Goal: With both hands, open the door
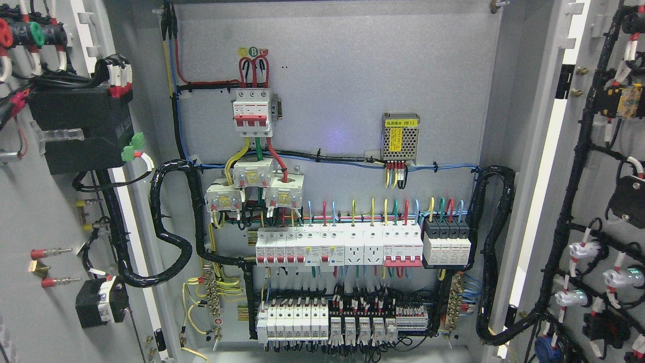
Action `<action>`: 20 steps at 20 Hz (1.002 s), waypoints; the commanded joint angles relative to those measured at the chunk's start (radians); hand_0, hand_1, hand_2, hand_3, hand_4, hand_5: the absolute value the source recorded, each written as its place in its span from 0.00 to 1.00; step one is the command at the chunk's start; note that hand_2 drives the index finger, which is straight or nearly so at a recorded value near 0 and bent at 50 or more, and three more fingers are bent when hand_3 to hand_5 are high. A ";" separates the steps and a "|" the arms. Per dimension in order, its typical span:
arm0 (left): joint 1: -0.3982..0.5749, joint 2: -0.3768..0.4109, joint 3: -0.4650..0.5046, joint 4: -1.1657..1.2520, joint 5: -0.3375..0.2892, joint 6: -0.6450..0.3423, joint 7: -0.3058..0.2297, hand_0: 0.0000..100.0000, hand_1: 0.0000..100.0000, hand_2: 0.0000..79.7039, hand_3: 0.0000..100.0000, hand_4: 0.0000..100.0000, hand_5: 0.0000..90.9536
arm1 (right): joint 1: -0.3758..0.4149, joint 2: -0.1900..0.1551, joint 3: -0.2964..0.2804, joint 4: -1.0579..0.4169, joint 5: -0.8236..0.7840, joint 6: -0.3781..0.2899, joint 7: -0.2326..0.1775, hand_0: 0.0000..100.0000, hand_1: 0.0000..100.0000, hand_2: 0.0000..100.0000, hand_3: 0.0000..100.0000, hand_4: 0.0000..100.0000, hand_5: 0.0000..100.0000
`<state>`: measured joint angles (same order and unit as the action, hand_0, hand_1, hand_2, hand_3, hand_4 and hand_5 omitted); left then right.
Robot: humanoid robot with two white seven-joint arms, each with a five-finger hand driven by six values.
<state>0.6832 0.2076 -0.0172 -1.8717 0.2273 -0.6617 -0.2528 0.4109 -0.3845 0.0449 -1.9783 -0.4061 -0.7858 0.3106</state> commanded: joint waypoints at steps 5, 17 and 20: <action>-0.071 0.053 0.014 -0.095 0.000 -0.114 0.001 0.00 0.00 0.00 0.00 0.03 0.00 | -0.078 -0.016 -0.108 -0.057 -0.040 -0.148 -0.001 0.11 0.00 0.00 0.00 0.00 0.00; -0.189 0.041 0.013 -0.127 -0.002 -0.183 0.007 0.00 0.00 0.00 0.00 0.03 0.00 | -0.090 -0.023 -0.152 -0.085 -0.059 -0.168 -0.001 0.11 0.00 0.00 0.00 0.00 0.00; -0.215 0.042 0.013 -0.136 -0.002 -0.214 0.009 0.00 0.00 0.00 0.00 0.03 0.00 | -0.086 -0.034 -0.157 -0.079 -0.137 -0.167 -0.001 0.11 0.00 0.00 0.00 0.00 0.00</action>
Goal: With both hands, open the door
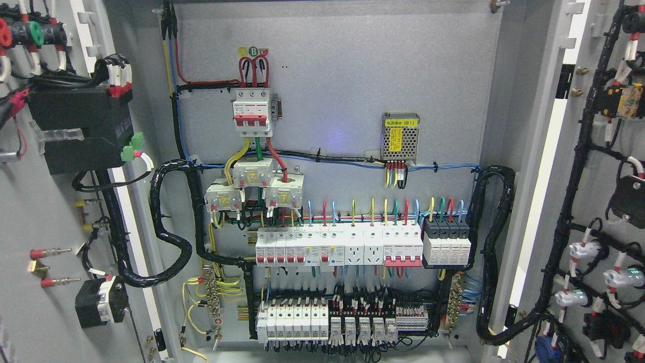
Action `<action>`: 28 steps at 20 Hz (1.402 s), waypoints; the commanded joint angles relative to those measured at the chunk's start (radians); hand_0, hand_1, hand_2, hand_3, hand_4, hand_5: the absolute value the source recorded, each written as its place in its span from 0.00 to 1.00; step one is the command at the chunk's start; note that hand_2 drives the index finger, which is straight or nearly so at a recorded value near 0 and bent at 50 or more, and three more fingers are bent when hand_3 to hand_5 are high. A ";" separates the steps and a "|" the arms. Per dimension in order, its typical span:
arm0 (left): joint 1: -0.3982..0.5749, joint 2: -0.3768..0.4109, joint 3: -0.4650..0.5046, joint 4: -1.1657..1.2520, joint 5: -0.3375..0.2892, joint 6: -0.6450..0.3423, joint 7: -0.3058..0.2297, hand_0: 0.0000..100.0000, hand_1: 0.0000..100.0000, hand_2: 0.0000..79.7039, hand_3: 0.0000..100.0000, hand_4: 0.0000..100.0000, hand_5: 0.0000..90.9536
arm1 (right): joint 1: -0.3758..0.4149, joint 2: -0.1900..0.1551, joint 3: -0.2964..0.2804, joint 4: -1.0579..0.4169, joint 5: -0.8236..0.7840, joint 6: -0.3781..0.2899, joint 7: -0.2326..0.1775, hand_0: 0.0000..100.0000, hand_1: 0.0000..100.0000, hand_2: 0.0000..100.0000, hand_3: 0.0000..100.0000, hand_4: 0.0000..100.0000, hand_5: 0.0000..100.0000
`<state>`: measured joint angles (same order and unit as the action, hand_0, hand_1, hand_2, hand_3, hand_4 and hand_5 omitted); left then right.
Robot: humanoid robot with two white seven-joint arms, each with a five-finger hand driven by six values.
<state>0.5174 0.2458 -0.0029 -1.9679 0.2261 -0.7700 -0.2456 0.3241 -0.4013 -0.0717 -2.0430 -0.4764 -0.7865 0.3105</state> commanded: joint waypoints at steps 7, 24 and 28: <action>-0.073 0.004 -0.003 -0.043 -0.001 -0.210 0.003 0.00 0.00 0.00 0.00 0.03 0.00 | 0.033 -0.056 -0.071 -0.009 -0.151 -0.166 0.001 0.11 0.00 0.00 0.00 0.00 0.00; -0.054 0.026 0.076 -0.052 0.108 -0.374 0.005 0.00 0.00 0.00 0.00 0.03 0.00 | 0.112 -0.174 -0.045 0.024 -0.248 -0.163 0.013 0.11 0.00 0.00 0.00 0.00 0.00; -0.054 0.029 0.101 -0.051 0.133 -0.374 0.005 0.00 0.00 0.00 0.00 0.03 0.00 | 0.110 -0.211 -0.033 0.047 -0.249 -0.158 0.015 0.11 0.00 0.00 0.00 0.00 0.00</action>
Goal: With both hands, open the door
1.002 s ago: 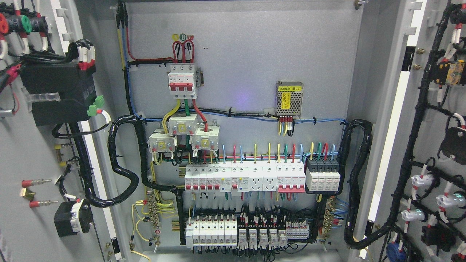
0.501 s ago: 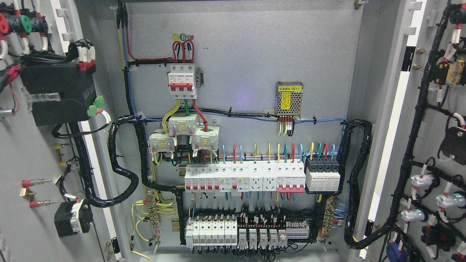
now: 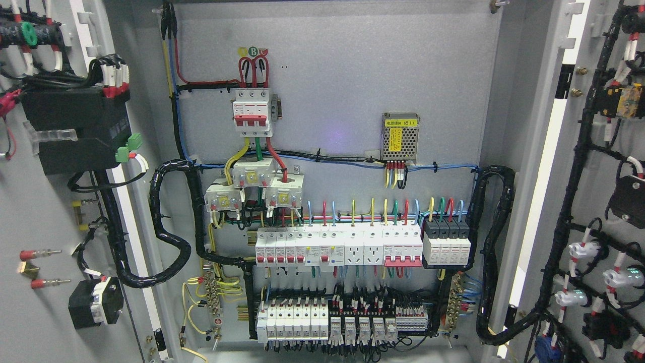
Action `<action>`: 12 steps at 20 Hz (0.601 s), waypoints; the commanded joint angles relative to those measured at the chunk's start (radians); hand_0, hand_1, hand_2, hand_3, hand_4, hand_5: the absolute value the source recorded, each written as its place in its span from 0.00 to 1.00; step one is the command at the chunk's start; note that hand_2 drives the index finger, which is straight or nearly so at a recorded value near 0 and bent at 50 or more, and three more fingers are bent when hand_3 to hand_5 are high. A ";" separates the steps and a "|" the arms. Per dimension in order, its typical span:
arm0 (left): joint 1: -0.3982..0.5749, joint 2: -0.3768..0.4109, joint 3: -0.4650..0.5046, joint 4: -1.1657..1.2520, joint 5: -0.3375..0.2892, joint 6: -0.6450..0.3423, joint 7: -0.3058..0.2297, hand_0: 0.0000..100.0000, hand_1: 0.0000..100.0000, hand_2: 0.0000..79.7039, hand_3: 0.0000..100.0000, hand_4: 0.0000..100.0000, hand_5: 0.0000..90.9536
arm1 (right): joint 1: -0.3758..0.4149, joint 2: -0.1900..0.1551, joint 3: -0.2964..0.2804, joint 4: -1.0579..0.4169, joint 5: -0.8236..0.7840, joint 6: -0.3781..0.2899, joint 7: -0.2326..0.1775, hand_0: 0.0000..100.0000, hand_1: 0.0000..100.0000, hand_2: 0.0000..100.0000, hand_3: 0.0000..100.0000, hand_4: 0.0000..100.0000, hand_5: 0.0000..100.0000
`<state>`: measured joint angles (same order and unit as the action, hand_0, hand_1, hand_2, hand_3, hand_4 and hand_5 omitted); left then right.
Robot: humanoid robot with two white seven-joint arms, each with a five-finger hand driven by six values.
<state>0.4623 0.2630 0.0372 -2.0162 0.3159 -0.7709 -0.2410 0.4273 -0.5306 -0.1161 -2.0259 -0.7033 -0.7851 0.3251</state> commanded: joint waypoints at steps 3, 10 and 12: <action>0.006 0.018 0.073 -0.002 0.063 -0.378 0.000 0.00 0.00 0.00 0.00 0.03 0.00 | 0.007 -0.109 0.015 0.036 -0.022 -0.158 0.000 0.11 0.00 0.00 0.00 0.00 0.00; 0.070 0.050 0.138 0.001 0.132 -0.453 0.000 0.00 0.00 0.00 0.00 0.03 0.00 | 0.008 -0.131 0.027 0.065 -0.034 -0.158 0.000 0.11 0.00 0.00 0.00 0.00 0.00; 0.070 0.059 0.156 0.005 0.147 -0.453 0.000 0.00 0.00 0.00 0.00 0.03 0.00 | 0.008 -0.132 0.026 0.068 -0.085 -0.158 0.000 0.11 0.00 0.00 0.00 0.00 0.00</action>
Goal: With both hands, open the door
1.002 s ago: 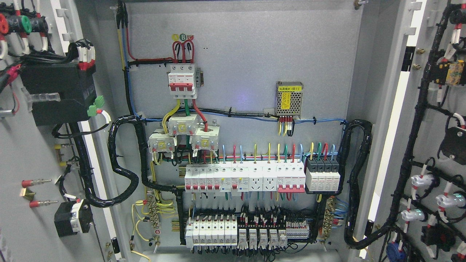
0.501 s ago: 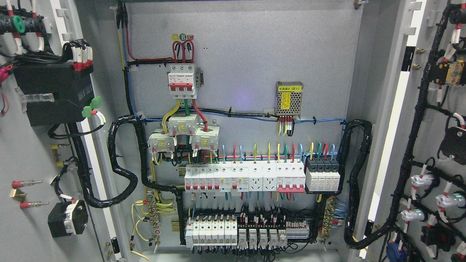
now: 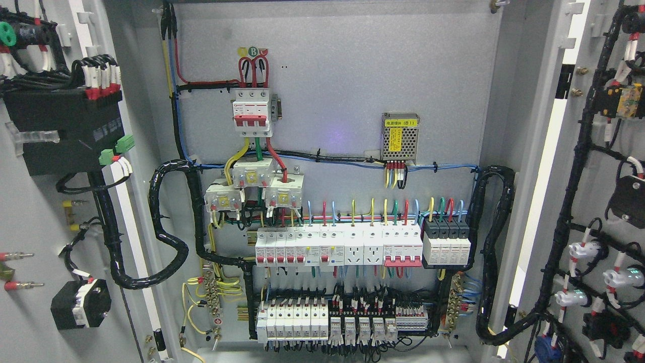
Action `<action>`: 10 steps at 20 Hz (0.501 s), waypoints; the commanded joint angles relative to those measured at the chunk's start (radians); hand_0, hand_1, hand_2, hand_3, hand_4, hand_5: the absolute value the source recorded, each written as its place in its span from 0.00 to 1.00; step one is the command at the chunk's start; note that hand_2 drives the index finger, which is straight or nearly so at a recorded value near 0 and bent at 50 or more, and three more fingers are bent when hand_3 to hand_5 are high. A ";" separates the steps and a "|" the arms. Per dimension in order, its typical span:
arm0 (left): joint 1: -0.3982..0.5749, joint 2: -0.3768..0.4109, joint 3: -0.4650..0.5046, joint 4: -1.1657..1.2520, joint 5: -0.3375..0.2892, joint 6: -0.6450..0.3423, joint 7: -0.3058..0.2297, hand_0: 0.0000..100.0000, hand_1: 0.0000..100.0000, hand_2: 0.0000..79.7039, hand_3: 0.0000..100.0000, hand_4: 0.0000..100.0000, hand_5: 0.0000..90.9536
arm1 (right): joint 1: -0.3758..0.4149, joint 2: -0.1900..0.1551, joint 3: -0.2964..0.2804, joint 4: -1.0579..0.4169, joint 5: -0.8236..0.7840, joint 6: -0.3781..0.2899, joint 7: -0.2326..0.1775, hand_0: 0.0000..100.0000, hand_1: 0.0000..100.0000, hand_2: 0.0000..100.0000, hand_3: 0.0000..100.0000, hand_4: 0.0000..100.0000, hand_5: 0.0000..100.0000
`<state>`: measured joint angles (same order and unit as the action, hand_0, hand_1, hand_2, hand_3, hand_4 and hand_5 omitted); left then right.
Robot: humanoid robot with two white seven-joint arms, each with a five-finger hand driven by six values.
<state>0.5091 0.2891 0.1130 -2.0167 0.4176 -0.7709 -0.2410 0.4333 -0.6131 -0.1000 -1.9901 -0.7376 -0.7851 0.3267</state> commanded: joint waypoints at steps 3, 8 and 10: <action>0.028 0.038 0.106 0.007 0.078 -0.444 0.000 0.00 0.00 0.00 0.00 0.03 0.00 | 0.005 -0.056 -0.006 0.034 -0.083 -0.160 -0.001 0.11 0.00 0.00 0.00 0.00 0.00; 0.031 0.048 0.152 0.016 0.108 -0.441 0.000 0.00 0.00 0.00 0.00 0.03 0.00 | 0.004 -0.060 -0.010 0.043 -0.085 -0.160 -0.003 0.11 0.00 0.00 0.00 0.00 0.00; 0.029 0.056 0.172 0.032 0.124 -0.438 0.000 0.00 0.00 0.00 0.00 0.03 0.00 | 0.004 -0.060 -0.012 0.045 -0.085 -0.160 -0.002 0.11 0.00 0.00 0.00 0.00 0.00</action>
<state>0.5334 0.3157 0.1921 -2.0095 0.5001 -0.7710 -0.2410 0.4369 -0.6479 -0.1038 -1.9664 -0.8074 -0.7851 0.3292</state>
